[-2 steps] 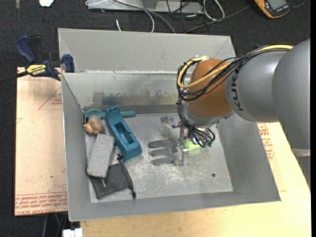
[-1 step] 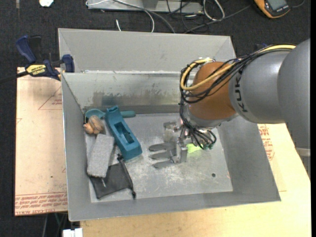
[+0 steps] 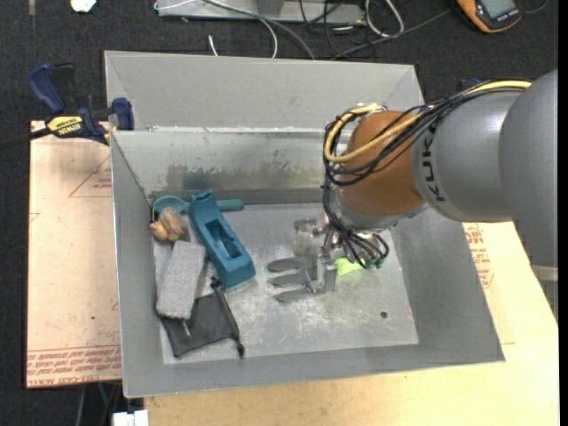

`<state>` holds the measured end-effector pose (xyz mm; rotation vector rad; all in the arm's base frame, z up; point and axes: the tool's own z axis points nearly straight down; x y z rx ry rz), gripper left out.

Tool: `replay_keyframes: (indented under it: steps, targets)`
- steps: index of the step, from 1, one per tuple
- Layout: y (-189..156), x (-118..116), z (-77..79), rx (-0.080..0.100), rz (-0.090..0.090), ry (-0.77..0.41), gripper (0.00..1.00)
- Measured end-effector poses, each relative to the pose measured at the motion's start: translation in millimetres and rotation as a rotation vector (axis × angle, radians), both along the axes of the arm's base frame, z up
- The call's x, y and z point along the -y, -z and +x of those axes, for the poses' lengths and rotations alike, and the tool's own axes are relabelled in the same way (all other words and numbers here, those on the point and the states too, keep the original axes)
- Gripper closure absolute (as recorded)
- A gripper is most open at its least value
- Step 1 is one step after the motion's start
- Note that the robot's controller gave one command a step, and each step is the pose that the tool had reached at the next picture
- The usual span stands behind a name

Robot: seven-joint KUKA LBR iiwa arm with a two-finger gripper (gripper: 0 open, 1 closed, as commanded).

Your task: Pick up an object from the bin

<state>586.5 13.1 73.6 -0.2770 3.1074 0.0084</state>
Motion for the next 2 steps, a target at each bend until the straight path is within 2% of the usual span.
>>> replay_keyframes:
  steps: [2]
  targets:
    - [-4.7, -0.8, 1.1, 0.002, 0.001, -0.001, 1.0]
